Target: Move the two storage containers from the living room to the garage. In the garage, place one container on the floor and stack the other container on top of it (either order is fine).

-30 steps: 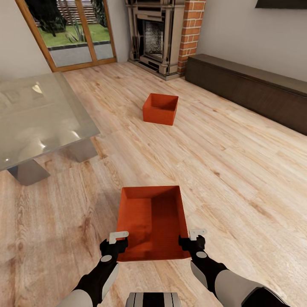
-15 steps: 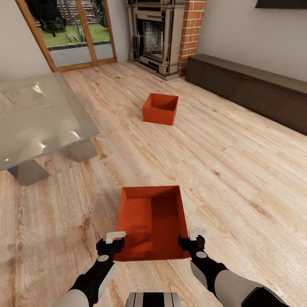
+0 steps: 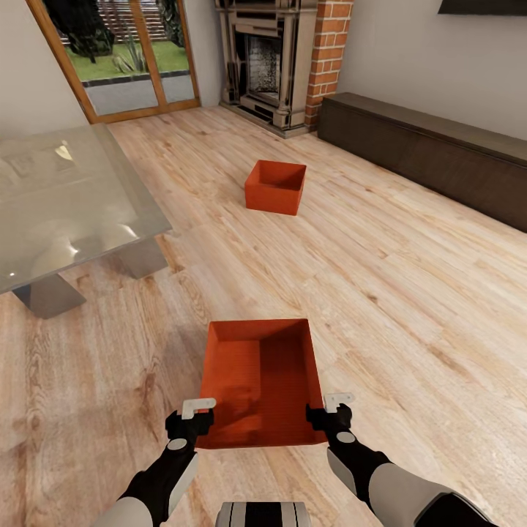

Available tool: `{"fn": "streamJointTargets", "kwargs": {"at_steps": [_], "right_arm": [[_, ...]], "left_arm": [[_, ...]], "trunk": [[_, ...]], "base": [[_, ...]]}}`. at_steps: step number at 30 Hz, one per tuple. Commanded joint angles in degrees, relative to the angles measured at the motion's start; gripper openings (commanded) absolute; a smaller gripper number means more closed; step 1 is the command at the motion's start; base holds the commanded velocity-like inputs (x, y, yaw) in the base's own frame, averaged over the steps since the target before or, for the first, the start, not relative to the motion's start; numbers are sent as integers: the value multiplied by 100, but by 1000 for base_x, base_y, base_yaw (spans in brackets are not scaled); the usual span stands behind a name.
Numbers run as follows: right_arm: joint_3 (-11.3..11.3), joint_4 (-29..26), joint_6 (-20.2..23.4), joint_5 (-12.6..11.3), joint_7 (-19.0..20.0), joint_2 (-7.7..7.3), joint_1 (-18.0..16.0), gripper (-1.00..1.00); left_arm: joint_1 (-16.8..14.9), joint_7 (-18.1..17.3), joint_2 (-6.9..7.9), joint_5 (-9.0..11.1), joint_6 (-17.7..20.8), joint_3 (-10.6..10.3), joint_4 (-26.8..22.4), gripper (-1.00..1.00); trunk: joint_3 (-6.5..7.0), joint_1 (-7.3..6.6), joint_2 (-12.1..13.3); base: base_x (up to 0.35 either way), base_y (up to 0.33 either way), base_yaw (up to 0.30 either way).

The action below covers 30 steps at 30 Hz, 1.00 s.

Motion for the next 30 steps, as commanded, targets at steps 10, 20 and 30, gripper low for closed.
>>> {"fn": "streamJointTargets", "kwargs": {"at_steps": [10, 20, 30], "right_arm": [[27, 5, -25, -51, -21, 27, -3, 100], [26, 5, -43, -52, -21, 42, -3, 100], [26, 5, -46, -55, -21, 36, -3, 100]], "left_arm": [[-4, 46, 4, 22, -29, -40, -12, 100], [-3, 46, 4, 22, -34, -42, -14, 100], [-5, 52, 4, 22, -38, -40, -12, 100]], "trunk": [[-3, -1, -1], [-3, -1, -1], [-57, 65, -122]], "base": [[0, 0, 0], [0, 0, 0], [0, 0, 0]]}}
